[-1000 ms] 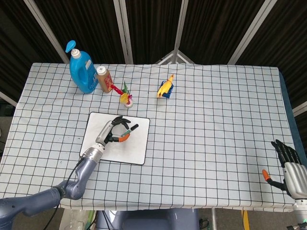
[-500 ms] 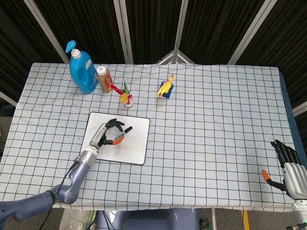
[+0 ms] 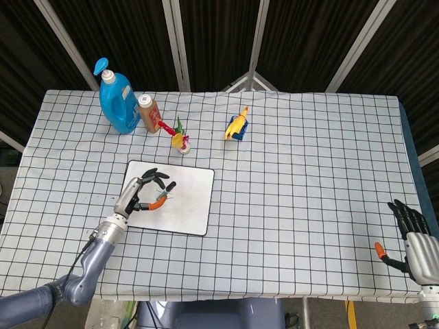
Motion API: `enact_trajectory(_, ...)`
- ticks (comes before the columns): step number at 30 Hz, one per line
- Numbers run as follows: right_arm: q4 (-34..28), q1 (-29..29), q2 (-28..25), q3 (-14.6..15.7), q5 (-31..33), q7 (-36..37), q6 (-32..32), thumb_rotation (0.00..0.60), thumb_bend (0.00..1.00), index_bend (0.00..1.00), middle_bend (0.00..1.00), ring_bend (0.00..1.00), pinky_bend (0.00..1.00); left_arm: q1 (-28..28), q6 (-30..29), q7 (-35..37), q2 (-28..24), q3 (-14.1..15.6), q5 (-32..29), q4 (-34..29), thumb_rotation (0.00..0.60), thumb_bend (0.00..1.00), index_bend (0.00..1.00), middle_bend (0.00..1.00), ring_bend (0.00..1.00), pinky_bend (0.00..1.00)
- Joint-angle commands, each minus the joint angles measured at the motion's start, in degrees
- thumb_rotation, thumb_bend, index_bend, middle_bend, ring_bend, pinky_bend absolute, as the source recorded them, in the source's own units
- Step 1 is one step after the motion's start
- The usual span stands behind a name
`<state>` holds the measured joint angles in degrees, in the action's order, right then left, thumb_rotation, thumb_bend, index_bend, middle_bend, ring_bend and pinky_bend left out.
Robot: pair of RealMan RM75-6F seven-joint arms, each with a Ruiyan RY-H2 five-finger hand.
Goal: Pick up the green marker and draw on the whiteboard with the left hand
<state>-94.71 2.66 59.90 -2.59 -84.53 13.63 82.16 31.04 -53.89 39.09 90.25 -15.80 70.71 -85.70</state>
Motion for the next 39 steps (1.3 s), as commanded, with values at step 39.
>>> enact_trajectory(39, -0.1, -0.1, -0.2, 0.0, 0.3, 0.0, -0.3, 0.600, 0.35, 0.00, 0.00, 0.00, 0.00, 1.6, -4.5, -56.3, 0.2, 6.4, -14.2, 13.8, 0.600, 0.32, 0.52, 0.00, 0.00, 0.00)
